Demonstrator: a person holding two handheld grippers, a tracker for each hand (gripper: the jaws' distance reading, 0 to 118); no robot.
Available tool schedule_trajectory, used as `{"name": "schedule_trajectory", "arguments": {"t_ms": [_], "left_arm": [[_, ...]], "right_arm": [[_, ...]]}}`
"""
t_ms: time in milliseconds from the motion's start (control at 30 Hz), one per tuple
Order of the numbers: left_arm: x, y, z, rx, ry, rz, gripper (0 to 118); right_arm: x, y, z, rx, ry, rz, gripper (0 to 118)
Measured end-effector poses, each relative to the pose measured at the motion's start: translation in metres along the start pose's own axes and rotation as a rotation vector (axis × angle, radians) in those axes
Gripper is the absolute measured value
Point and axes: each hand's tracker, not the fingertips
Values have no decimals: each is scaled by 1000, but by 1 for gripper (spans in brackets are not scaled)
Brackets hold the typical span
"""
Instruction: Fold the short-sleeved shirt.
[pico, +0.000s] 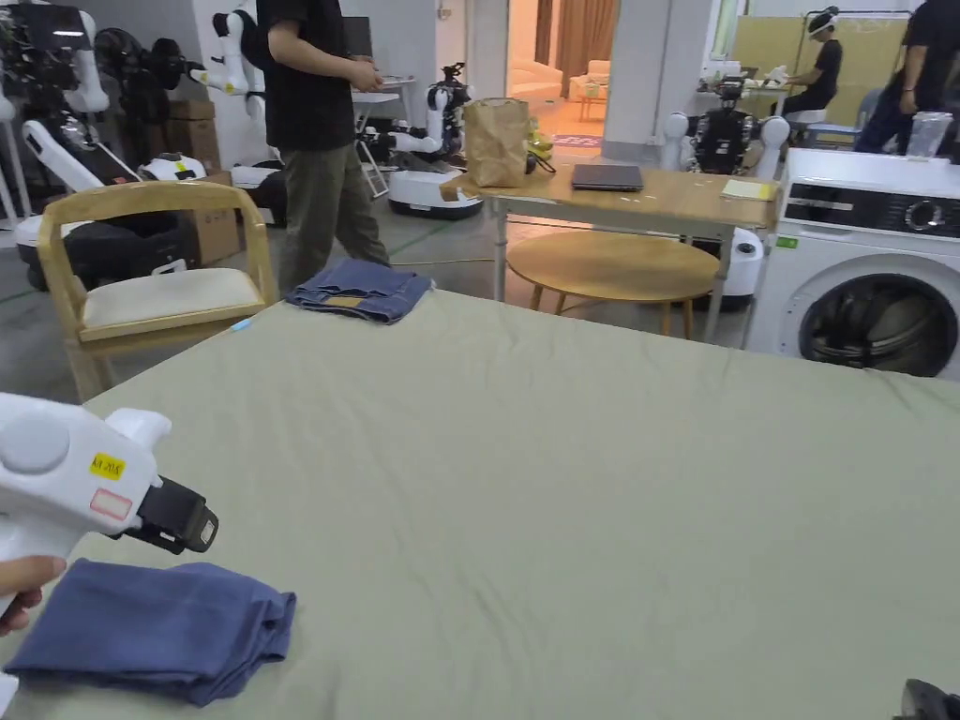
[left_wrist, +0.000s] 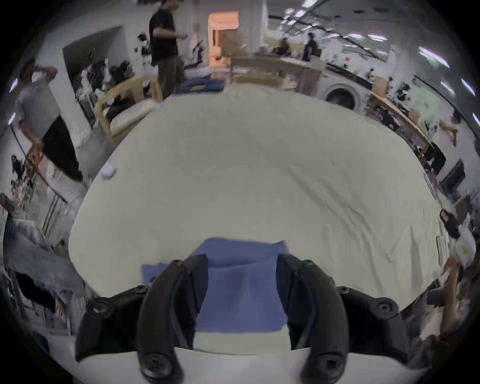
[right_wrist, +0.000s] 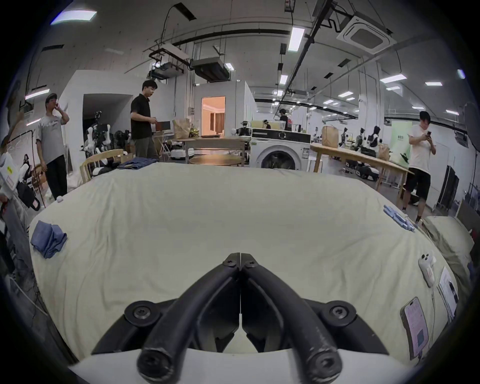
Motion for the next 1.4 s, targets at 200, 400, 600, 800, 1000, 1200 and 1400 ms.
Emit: {"name": "schedule_trajectory", "arguments": {"t_ms": [200, 400, 600, 800, 1000, 1200, 1400], "left_arm": [[97, -21, -14, 229, -87, -32, 41], [198, -34, -25, 482, -65, -124, 39], [283, -45, -24, 606, -78, -113, 32], [322, -52, -20, 726, -85, -73, 13], [346, -56, -25, 753, -75, -81, 0], [352, -59, -25, 726, -75, -50, 0], [353, -59, -22, 796, -81, -2, 0]], "right_arm": [[15, 2, 3, 9, -24, -24, 0], [27, 6, 8, 23, -40, -48, 0], [36, 11, 13, 38, -51, -74, 0], [42, 17, 16, 93, -52, -92, 0], [38, 20, 16, 186, -81, -97, 0], [29, 23, 19, 236, -84, -101, 0], [22, 23, 21, 260, -84, -66, 0]]}}
